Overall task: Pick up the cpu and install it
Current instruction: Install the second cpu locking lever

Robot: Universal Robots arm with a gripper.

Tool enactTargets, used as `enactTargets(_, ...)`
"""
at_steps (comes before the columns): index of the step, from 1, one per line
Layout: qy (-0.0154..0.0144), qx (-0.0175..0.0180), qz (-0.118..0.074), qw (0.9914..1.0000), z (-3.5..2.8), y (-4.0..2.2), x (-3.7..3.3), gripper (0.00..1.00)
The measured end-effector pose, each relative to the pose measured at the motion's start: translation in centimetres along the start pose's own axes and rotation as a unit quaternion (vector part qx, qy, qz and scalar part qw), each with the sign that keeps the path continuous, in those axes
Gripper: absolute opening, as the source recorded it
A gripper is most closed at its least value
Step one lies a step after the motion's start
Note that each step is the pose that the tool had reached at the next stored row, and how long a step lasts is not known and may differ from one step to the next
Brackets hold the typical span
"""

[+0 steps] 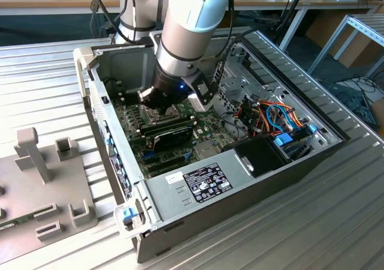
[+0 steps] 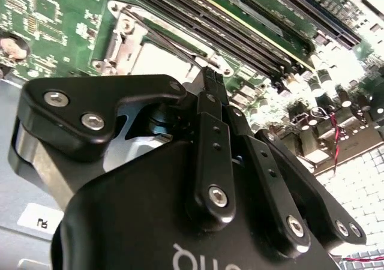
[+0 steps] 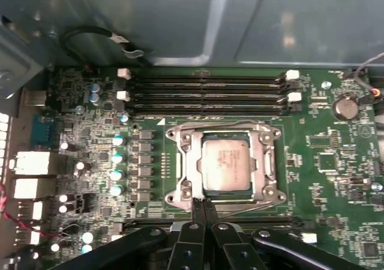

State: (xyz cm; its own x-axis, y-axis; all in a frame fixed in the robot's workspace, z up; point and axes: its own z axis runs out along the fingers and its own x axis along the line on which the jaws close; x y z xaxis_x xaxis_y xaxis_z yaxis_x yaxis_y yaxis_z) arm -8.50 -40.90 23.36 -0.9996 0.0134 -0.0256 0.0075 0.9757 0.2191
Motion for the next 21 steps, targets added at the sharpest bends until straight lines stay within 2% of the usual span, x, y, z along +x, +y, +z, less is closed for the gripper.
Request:
enactTargets(1, -0.0001, 0.0001, 0.000, 1.00000, 0.23, -0.07, 0.25, 0.11)
enactTargets(5, -0.0001, 0.0001, 0.000, 1.00000, 0.79, -0.22, 0.45, 0.11)
enactTargets(9, -0.0001, -0.0001, 0.000, 1.00000, 1.00, -0.26, 0.52, 0.11)
enactTargets(17, -0.0002, -0.0009, 0.000, 1.00000, 1.89, -0.47, 1.06, 0.11)
enactTargets(21, -0.0003, -0.0010, 0.000, 1.00000, 1.97, -0.49, 1.07, 0.11)
